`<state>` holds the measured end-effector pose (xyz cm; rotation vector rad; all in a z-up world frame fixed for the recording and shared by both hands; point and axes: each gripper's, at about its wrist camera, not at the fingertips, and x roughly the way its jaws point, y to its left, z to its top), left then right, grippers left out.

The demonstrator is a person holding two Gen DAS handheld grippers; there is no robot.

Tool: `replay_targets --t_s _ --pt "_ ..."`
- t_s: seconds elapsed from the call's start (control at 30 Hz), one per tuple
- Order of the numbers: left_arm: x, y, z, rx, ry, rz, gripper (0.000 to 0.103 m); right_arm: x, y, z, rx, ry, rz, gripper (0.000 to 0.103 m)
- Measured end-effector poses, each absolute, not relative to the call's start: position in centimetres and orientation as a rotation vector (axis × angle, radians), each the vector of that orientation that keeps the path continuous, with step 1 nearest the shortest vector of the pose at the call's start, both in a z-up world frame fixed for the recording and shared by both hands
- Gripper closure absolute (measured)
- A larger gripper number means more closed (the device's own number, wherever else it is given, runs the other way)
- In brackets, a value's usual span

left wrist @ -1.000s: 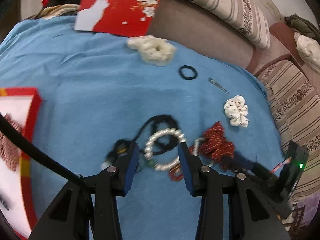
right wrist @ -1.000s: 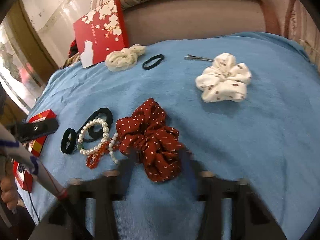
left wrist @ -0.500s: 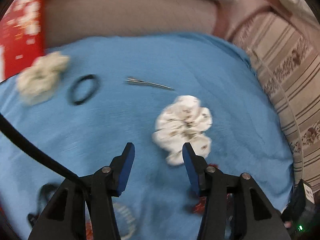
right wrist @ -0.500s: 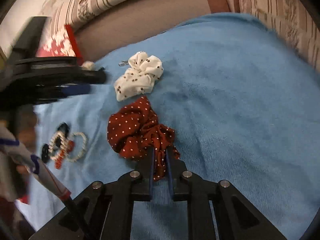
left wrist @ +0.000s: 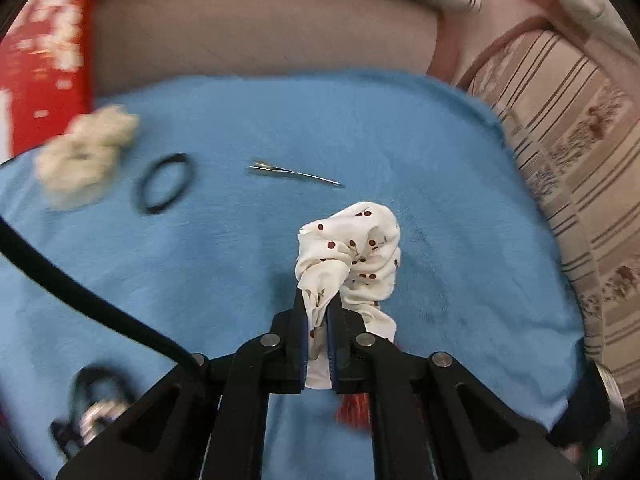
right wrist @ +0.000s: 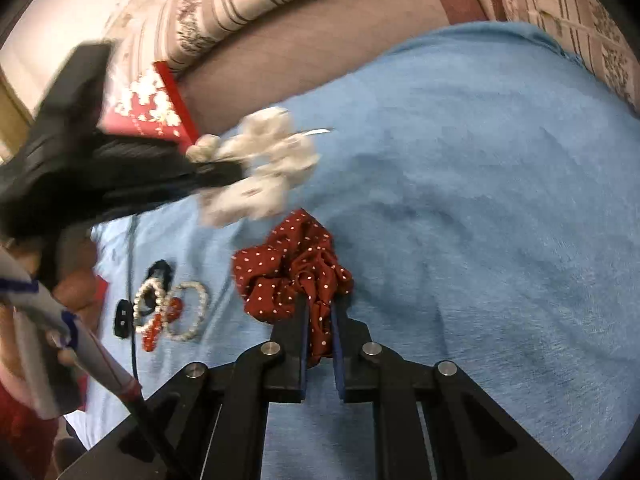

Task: Organize jewelry
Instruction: 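Carry both scrunchies into the box lid and release them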

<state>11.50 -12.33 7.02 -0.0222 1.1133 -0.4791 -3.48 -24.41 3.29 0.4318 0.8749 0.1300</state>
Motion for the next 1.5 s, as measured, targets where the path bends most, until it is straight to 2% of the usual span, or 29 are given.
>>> replay_targets --t_s 0.33,0.5,0.67,0.87,1.1,1.2,1.5 --pt "1.1 11.7 13.9 -0.262 0.964 -0.203 0.096 -6.2 -17.8 5.6 0.351 0.813 0.166 0.093" --pt "-2.2 23.6 14.6 -0.344 0.922 -0.003 0.096 -7.3 -11.5 7.1 0.322 0.846 0.268 0.093" --pt "-5.0 32.3 13.5 -0.357 0.843 0.244 0.095 -7.7 -2.8 10.7 0.248 0.864 0.44 0.093" --pt "-6.8 39.1 9.1 -0.448 0.851 0.411 0.095 -5.9 8.9 11.8 0.18 0.926 0.642 0.093" --pt "-7.1 44.3 6.6 -0.531 0.891 0.49 0.095 -4.1 20.1 8.1 0.036 1.009 0.72 0.093" --pt "-6.9 45.0 6.1 -0.57 0.907 0.489 0.094 -3.6 22.9 6.5 -0.074 1.003 0.683 0.093" --pt "-7.1 45.0 5.9 -0.589 0.911 0.454 0.093 1.1 25.6 3.8 -0.175 1.029 0.545 0.093"
